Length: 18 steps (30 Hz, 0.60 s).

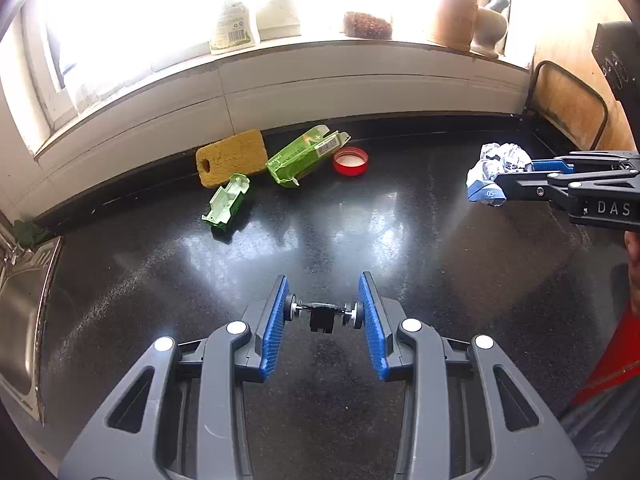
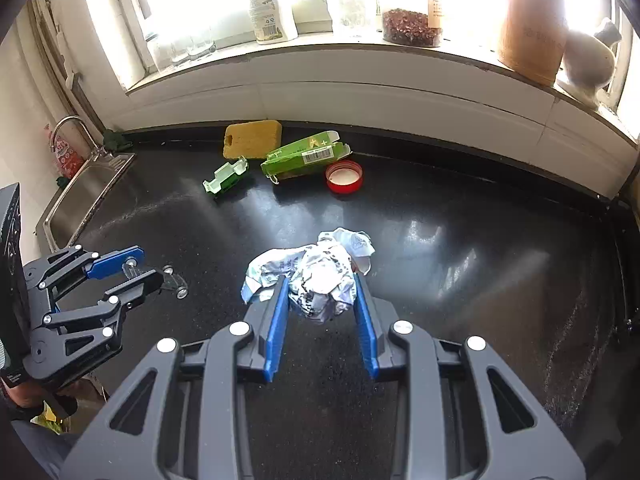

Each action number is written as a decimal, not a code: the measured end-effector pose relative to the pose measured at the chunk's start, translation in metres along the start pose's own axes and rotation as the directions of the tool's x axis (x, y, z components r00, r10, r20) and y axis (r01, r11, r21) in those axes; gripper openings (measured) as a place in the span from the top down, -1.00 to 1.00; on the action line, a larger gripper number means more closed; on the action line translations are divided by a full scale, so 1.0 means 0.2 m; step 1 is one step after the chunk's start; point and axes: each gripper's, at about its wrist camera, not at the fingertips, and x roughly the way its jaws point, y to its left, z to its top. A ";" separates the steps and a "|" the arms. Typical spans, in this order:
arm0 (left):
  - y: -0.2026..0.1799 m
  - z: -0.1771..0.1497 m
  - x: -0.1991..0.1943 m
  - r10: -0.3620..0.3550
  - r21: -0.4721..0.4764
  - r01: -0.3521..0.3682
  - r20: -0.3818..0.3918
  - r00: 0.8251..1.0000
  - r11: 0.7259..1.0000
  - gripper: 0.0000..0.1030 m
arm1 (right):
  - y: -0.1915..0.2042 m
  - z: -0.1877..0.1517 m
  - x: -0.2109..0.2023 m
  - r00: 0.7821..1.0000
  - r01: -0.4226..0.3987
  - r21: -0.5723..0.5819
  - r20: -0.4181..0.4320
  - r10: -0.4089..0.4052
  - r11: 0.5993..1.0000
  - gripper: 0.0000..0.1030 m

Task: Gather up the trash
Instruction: 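Carry toy car and foil to the bin and open both tools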

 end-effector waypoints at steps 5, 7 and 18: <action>-0.04 0.00 -0.03 0.001 0.009 -0.001 0.010 1.000 1.000 0.31 | 0.01 -0.02 -0.04 1.000 -0.001 -0.008 0.008 0.001 1.000 0.38; -0.05 0.00 -0.03 0.004 0.008 -0.004 0.011 1.000 1.000 0.31 | 0.00 -0.03 -0.05 1.000 -0.002 -0.010 0.010 0.002 1.000 0.38; -0.03 0.00 -0.05 0.023 -0.016 -0.023 0.019 1.000 1.000 0.31 | 0.00 -0.01 -0.05 1.000 -0.015 -0.032 0.017 0.015 0.999 0.38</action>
